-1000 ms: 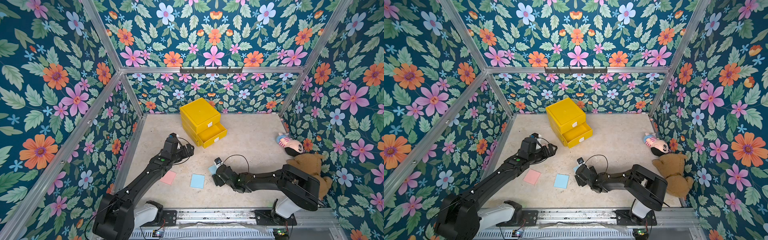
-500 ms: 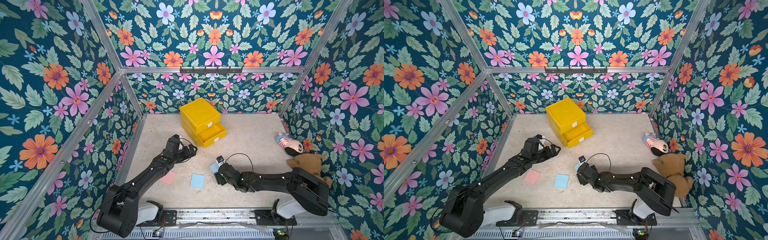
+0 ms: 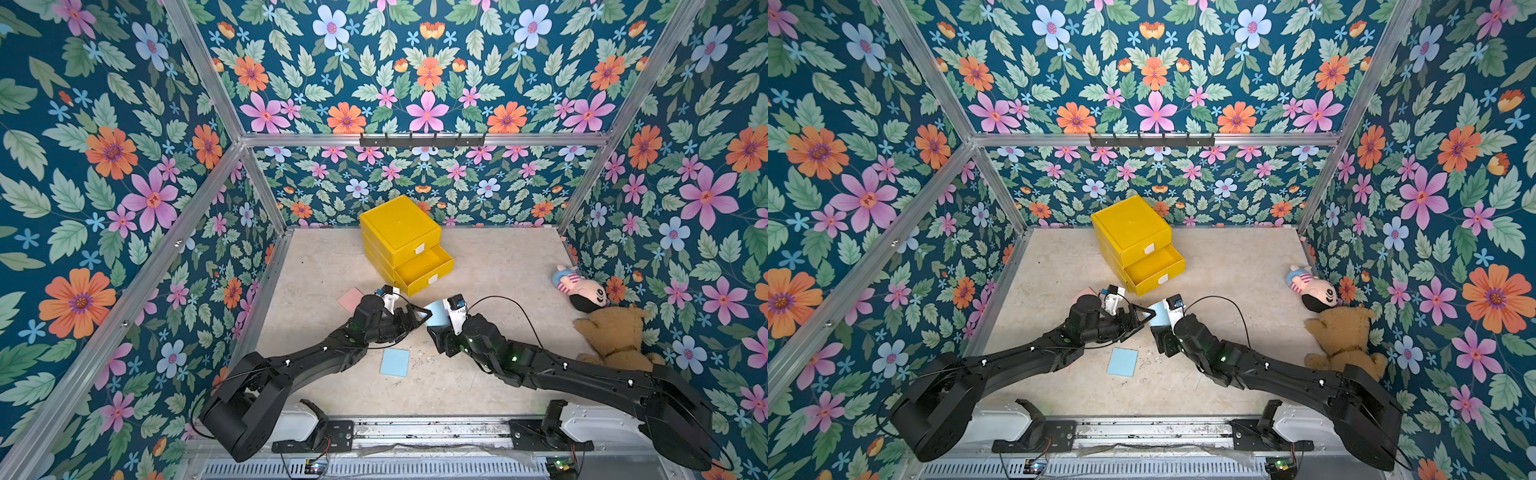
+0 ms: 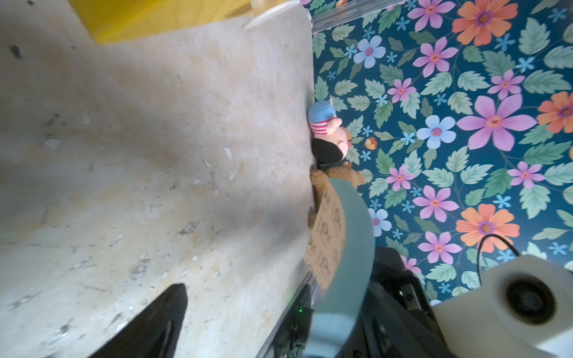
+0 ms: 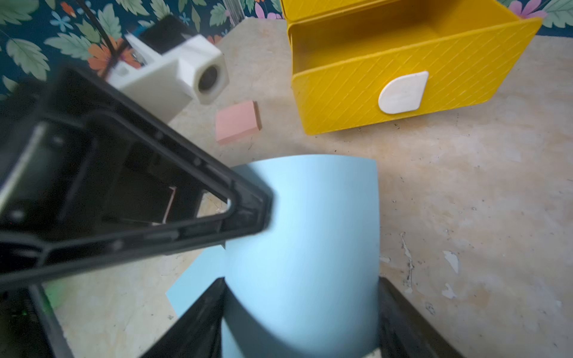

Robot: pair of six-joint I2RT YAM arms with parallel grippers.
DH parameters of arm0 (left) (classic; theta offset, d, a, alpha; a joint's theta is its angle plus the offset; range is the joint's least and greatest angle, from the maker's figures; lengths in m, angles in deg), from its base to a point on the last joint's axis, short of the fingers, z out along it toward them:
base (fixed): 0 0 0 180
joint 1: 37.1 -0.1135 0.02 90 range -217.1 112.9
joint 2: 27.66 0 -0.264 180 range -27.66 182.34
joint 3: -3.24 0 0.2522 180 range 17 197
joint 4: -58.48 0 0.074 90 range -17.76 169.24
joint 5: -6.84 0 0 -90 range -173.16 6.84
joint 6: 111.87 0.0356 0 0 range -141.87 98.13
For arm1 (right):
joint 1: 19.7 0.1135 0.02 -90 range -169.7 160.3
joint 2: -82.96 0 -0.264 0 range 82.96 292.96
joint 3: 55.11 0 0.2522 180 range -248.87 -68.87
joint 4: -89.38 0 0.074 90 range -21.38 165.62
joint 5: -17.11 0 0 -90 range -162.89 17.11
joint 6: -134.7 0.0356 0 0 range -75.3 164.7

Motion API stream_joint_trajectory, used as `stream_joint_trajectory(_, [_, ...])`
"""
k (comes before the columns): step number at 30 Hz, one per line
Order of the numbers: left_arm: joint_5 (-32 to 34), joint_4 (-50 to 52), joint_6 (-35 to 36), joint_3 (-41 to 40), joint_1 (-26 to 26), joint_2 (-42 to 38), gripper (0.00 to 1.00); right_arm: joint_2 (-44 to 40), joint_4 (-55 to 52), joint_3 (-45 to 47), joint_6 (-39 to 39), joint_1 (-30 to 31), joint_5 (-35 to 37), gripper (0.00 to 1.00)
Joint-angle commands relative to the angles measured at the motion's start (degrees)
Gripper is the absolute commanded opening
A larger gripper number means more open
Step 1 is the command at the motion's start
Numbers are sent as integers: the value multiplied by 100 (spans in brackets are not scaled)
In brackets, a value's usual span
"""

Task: Please put the sticky notes in the drawer by color
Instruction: Pick up the sticky notes from the center of the board.

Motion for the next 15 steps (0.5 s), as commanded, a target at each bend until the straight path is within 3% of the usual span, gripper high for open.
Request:
stream_joint_trajectory(1, [-22, -912, -344, 32, 96, 159, 78, -144, 338, -12, 44, -12, -267, 75])
stream_joint_trajectory(9, [-102, -1306, -516, 292, 217, 335, 49, -194, 275, 24, 75, -21, -255, 75])
stream_joint_trajectory(15, [12, -967, -464, 231, 222, 63, 40, -156, 164, 41, 252, -154, 1, 75])
